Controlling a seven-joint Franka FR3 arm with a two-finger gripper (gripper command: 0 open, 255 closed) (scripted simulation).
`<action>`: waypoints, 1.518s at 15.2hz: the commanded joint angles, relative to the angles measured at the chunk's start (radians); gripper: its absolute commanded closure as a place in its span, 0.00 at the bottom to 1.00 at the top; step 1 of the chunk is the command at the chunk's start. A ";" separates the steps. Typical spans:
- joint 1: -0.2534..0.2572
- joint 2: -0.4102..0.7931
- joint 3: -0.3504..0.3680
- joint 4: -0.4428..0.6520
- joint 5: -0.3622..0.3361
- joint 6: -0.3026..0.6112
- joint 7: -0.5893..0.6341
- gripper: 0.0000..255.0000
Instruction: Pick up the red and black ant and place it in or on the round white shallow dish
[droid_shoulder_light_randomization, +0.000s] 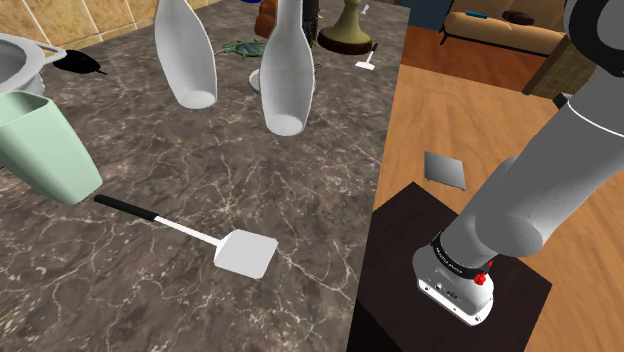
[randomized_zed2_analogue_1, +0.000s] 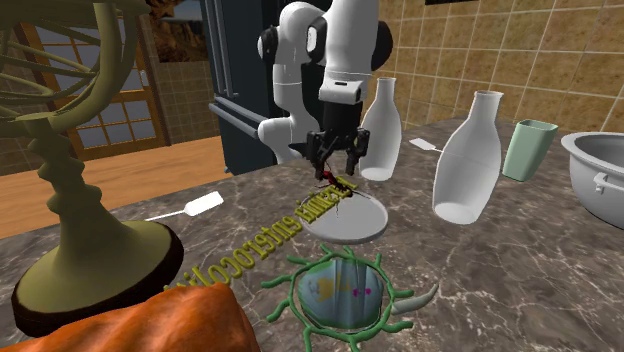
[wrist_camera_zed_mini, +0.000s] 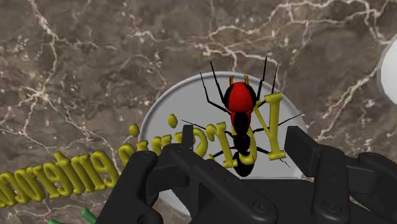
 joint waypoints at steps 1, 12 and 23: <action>-0.015 -0.020 -0.015 0.032 0.054 -0.079 -0.094 0.00; -0.017 -0.029 -0.018 -0.076 0.058 0.017 -0.101 0.00; -0.017 -0.030 -0.018 -0.076 0.058 0.017 -0.101 1.00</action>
